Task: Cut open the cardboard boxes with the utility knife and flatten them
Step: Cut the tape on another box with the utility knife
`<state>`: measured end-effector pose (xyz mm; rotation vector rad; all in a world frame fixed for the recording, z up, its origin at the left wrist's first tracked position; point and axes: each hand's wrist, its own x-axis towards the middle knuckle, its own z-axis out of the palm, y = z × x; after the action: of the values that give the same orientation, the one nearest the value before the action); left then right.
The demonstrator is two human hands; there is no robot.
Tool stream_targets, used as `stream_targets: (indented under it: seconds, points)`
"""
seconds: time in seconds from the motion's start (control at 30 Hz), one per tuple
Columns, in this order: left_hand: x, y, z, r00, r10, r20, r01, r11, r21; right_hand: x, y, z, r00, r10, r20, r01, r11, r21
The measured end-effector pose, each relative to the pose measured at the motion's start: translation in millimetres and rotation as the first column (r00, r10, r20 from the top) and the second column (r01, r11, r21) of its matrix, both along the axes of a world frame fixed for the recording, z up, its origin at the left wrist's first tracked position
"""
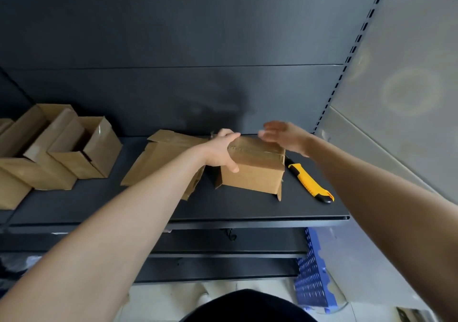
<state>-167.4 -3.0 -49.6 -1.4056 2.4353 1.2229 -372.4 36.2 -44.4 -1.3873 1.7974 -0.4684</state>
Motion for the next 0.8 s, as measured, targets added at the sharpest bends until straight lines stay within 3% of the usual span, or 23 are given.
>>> stream_targets:
  seconds: [0.07, 0.2, 0.37, 0.63, 0.8]
  points:
    - [-2, -1, 0, 1.000, 0.006, 0.007, -0.006, 1.000, 0.008, -17, -3, -7, 0.985, -0.155, -0.078, 0.149, 0.986, -0.080]
    - [-4, -2, 0, 0.999, 0.041, -0.003, -0.041, 0.999, 0.031, -44, -3, -34, 0.922, -0.237, -0.306, 0.252, 0.968, 0.007]
    - [-2, -1, -1, 0.996, 0.081, -0.022, -0.079, 0.995, 0.066, -60, 16, -77, 0.870, 0.010, -0.494, 0.140, 0.954, 0.266]
    - [-4, -1, -3, 0.995, 0.098, 0.010, -0.098, 0.994, 0.053, -69, 23, -97, 0.851, 0.029, -0.525, 0.131, 0.955, 0.265]
    - [-3, -2, -4, 0.994, 0.109, 0.001, -0.109, 0.992, 0.062, -73, 13, -74, 0.916, -0.167, -0.364, 0.219, 0.970, 0.105]
